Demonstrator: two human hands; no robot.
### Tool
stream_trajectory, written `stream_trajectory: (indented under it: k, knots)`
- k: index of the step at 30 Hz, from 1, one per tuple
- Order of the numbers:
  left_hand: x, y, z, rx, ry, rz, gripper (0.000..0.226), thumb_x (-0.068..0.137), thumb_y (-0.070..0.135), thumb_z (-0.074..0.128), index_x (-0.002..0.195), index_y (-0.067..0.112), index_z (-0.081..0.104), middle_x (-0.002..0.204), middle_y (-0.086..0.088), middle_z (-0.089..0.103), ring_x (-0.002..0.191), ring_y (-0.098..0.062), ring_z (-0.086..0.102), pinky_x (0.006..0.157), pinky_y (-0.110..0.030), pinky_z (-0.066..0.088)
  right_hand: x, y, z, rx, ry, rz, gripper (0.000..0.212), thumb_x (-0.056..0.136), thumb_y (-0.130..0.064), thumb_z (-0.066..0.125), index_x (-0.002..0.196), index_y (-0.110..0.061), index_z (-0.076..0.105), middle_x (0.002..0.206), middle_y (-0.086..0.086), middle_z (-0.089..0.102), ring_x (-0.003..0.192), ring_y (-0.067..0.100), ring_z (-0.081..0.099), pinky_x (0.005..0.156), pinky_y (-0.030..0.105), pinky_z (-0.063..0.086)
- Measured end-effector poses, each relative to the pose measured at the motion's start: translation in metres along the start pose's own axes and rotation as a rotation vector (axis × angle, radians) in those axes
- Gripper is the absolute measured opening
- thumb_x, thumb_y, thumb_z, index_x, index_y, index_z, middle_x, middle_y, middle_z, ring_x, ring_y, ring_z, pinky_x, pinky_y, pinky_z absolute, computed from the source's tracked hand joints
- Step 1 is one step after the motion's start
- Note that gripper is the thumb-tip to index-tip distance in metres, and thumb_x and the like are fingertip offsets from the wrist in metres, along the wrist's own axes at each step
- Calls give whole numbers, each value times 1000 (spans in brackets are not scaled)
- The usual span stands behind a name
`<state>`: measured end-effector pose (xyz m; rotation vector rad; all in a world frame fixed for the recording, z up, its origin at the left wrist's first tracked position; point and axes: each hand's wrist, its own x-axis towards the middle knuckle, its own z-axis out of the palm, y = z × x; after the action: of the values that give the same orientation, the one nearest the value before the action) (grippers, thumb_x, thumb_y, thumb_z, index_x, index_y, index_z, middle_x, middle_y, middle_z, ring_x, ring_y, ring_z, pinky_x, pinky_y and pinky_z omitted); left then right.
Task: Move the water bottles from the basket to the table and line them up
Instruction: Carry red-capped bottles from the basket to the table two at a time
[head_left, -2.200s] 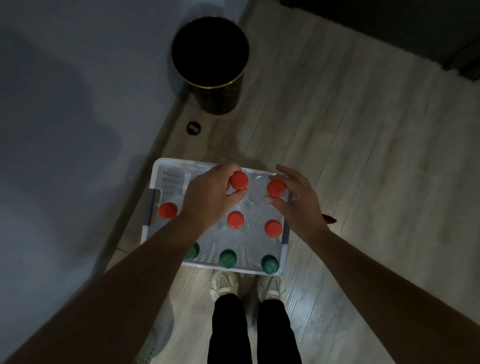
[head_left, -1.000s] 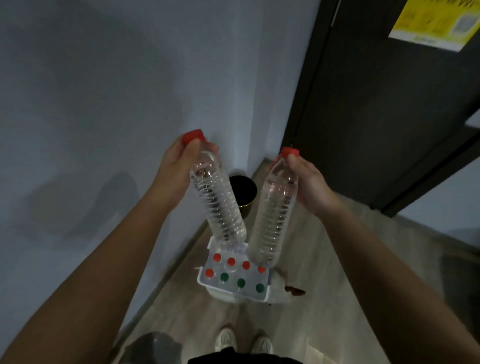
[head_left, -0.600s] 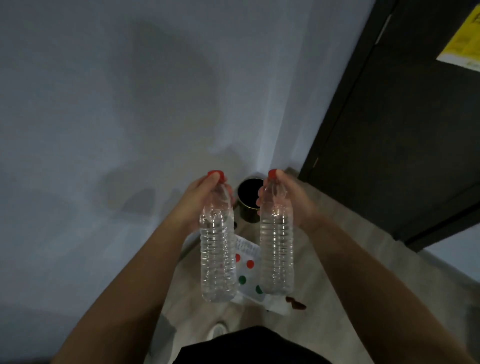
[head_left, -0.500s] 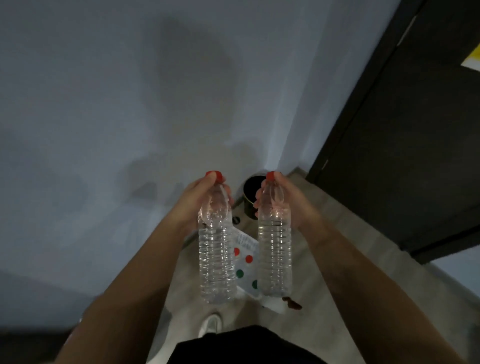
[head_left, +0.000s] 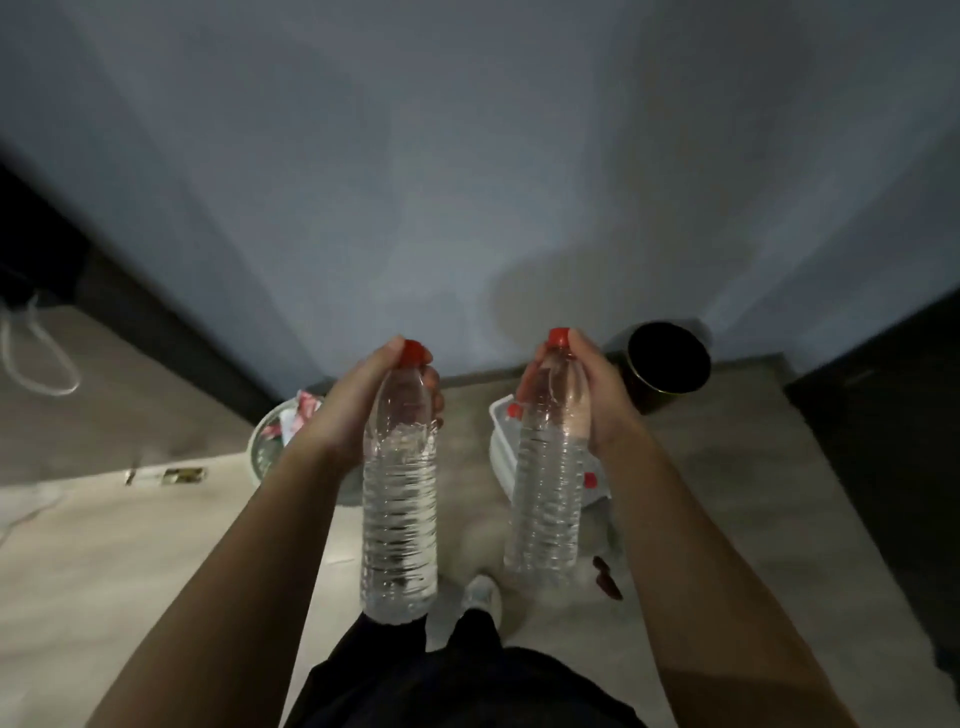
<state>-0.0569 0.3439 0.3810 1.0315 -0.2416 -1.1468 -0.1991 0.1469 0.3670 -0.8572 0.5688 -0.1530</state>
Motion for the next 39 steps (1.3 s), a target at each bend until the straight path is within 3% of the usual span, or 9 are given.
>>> stream_trajectory:
  k: [5, 10, 13, 15, 20, 26, 31, 36, 39]
  knots:
    - [-57, -1, -29, -185, 66, 76, 55, 59, 48, 85, 86, 11, 56, 71, -6, 60, 64, -23, 63, 60, -34, 55, 8, 22, 44, -47, -140, 85, 36, 84, -42, 48, 79, -7, 56, 60, 12, 65, 53, 23, 64, 55, 30, 55]
    - [-106, -2, -57, -197, 199, 143, 68, 52, 51, 88, 88, 6, 52, 75, -12, 68, 63, -25, 68, 57, -31, 56, 19, 53, 87, -104, -242, 157, 39, 91, -42, 47, 80, -8, 60, 67, 12, 66, 59, 25, 65, 60, 33, 55]
    - [-141, -4, -80, -220, 281, 250, 41, 74, 51, 69, 79, 11, 61, 71, -9, 65, 63, -24, 66, 58, -29, 55, 19, 74, 118, -114, -342, 195, 42, 89, -43, 46, 74, -6, 62, 64, 14, 66, 56, 29, 65, 58, 34, 55]
    - [-168, -5, -97, -236, 372, 271, 38, 87, 47, 48, 78, 12, 61, 70, -7, 62, 61, -24, 63, 58, -29, 52, 16, 89, 143, -168, -372, 189, 41, 83, -47, 57, 75, -7, 61, 64, 16, 65, 56, 30, 65, 56, 32, 54]
    - [-250, -9, -147, -194, 596, 309, 37, 90, 43, 46, 77, 12, 60, 66, -8, 63, 59, -27, 61, 58, -31, 50, -4, 142, 219, -254, -516, 230, 47, 56, -51, 84, 71, -9, 68, 63, 15, 67, 54, 29, 66, 54, 31, 55]
    - [-364, -11, -208, -192, 783, 288, 37, 98, 40, 41, 81, 11, 56, 67, -10, 63, 58, -26, 62, 60, -33, 51, -33, 223, 307, -282, -597, 279, 44, 76, -51, 64, 69, -7, 67, 63, 15, 66, 55, 28, 65, 58, 33, 56]
    - [-448, -4, -246, -160, 874, 314, 35, 98, 39, 42, 81, 11, 53, 67, -11, 63, 59, -28, 62, 64, -35, 48, -58, 286, 381, -306, -660, 326, 48, 62, -48, 82, 76, -7, 62, 67, 14, 64, 58, 29, 64, 59, 34, 55]
    - [-496, 0, -276, -172, 952, 347, 33, 98, 39, 42, 82, 11, 52, 66, -11, 63, 56, -26, 63, 65, -36, 48, -61, 321, 431, -303, -689, 380, 36, 86, -42, 51, 71, -11, 63, 65, 10, 63, 57, 24, 63, 60, 33, 55]
    - [-512, 3, -295, -186, 1012, 358, 33, 99, 37, 41, 81, 11, 51, 63, -10, 63, 57, -25, 64, 64, -34, 48, -52, 338, 459, -361, -732, 394, 36, 86, -43, 50, 72, -12, 64, 66, 9, 64, 59, 24, 64, 62, 35, 55]
